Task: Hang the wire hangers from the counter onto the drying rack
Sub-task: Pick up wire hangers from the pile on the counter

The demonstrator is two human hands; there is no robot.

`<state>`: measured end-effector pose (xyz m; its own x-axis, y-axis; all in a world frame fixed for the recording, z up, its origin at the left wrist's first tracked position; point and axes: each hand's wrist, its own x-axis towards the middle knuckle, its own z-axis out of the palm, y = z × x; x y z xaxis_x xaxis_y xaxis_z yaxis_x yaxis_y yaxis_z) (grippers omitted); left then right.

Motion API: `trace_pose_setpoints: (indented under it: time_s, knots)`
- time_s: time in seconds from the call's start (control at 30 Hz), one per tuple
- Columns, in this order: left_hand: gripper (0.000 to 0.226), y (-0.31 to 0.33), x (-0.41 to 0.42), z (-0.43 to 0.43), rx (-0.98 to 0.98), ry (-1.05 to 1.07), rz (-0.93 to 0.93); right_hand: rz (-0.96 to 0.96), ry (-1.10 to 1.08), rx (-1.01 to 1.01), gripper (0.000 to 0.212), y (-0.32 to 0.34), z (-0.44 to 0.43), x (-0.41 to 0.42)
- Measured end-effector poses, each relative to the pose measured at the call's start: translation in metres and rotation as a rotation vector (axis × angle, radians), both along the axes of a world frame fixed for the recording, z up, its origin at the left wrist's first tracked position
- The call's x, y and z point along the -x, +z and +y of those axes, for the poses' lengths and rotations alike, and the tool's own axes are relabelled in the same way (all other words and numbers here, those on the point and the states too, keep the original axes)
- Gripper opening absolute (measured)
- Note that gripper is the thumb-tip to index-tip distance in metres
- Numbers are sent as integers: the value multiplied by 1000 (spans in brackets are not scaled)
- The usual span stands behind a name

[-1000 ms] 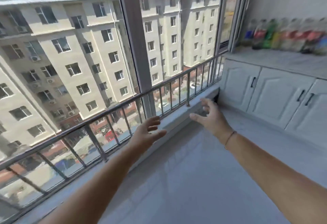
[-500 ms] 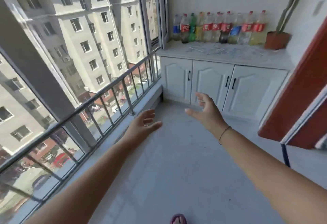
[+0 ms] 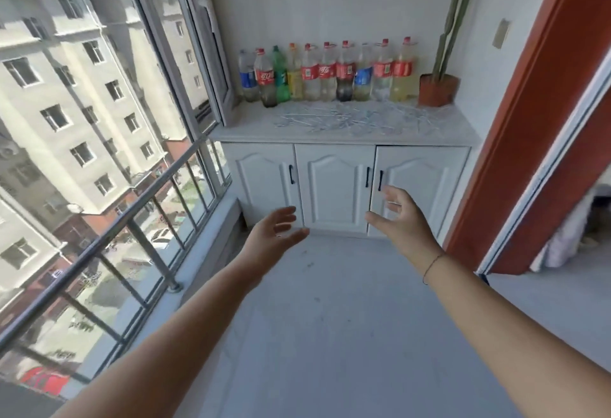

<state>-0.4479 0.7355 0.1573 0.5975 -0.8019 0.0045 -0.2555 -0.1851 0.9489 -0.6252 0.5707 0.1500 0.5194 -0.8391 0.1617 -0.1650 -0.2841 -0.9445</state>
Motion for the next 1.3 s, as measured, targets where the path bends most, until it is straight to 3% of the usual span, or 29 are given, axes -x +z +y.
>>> trace_pose_setpoints:
  time_s: [0.67,1.3]
  knots:
    - [42,-23,-165,-380,-10,42,65,18,41,-55,50,-5,-374,-168]
    - [41,-100,-352,-685,-169,-20,166,134,-108,-198,46,-78,-651,-337]
